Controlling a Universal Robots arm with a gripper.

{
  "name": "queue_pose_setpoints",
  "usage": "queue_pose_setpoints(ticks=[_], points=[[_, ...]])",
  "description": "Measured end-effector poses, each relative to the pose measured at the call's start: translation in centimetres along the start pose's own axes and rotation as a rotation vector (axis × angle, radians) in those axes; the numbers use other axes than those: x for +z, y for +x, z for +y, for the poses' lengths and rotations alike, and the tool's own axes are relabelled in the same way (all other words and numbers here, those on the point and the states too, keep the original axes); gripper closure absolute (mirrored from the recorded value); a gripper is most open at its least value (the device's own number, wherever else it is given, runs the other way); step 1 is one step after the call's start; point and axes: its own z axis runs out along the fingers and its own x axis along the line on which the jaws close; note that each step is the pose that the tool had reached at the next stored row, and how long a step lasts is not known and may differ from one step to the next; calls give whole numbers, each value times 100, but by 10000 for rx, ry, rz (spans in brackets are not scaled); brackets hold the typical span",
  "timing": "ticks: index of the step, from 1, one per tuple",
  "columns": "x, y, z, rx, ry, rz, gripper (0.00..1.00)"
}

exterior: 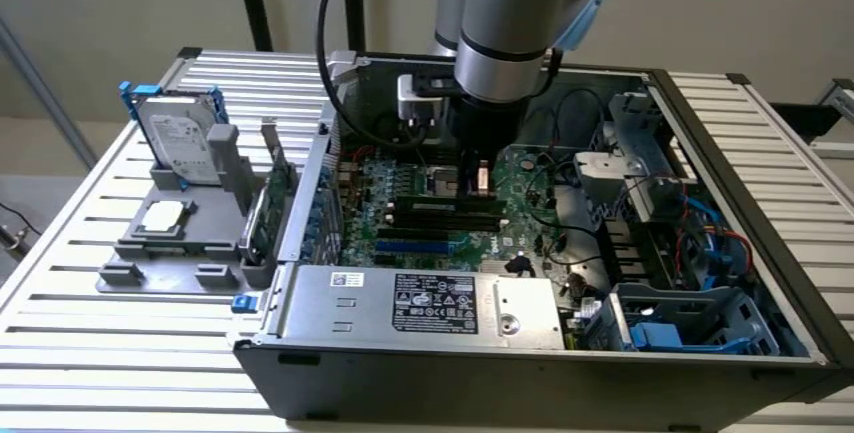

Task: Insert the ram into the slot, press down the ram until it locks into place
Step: 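Insert the ram into the slot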

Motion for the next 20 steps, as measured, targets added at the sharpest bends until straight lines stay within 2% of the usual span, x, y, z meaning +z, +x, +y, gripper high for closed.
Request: queue_pose_setpoints(ticks=[5,12,20], points=[[53,-3,-1,0,-5,-23,87],[104,-14,-3,-1,-32,-98,87],[142,-14,-5,-6,-50,-111,87]])
